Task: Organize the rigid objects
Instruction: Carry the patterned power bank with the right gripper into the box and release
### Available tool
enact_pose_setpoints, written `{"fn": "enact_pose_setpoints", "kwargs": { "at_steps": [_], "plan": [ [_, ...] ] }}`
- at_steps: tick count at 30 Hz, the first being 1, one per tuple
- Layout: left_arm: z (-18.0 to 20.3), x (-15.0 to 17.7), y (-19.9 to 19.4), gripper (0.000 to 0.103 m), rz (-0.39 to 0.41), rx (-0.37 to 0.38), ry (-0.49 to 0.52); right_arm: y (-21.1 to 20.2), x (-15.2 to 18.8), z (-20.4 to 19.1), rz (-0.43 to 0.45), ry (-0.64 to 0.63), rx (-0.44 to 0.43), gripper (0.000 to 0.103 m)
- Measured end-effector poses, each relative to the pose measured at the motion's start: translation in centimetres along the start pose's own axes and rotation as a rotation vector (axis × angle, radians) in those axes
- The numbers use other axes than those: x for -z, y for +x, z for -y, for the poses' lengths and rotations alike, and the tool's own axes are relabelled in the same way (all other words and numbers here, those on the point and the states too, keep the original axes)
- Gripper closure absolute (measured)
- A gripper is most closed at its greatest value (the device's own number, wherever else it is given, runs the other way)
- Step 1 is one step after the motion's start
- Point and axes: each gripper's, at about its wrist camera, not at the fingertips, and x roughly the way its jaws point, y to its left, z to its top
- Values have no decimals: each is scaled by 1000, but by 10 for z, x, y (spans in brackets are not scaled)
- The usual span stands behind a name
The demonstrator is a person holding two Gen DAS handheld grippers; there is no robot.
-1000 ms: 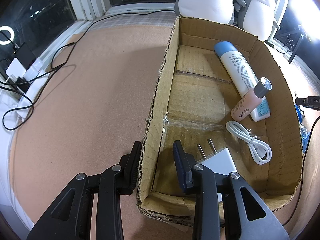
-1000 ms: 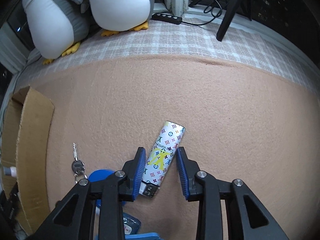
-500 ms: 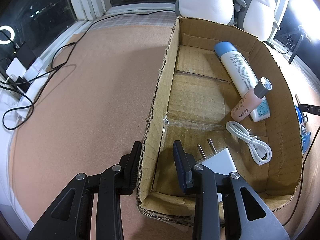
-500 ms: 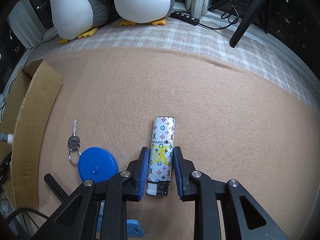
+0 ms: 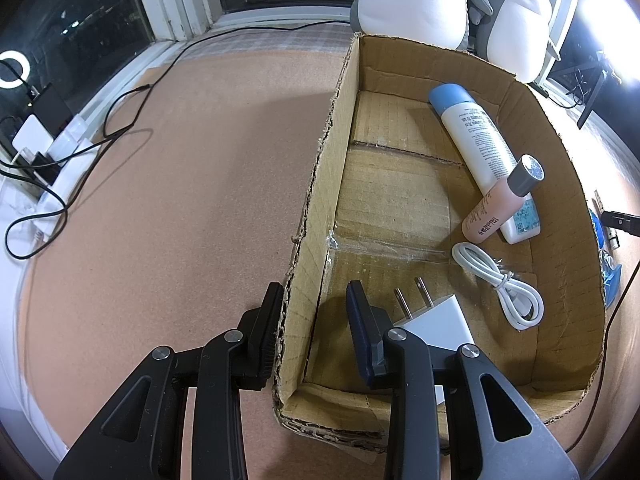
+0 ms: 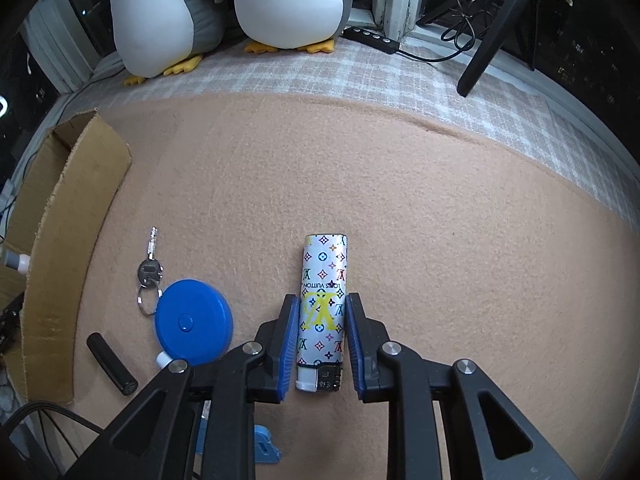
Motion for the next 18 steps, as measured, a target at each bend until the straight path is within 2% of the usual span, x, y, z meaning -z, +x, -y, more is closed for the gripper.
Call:
{"fn": "enact_pose_setpoints", "kwargs": {
  "at_steps": [9, 18],
  "plan": [
    [-1, 0, -1, 72, 2, -1, 0, -40, 6, -22, 88, 40, -96, 82],
    [-1, -1, -1, 72, 2, -2, 13, -85, 10, -78, 164, 39, -264, 82]
  ]
}}
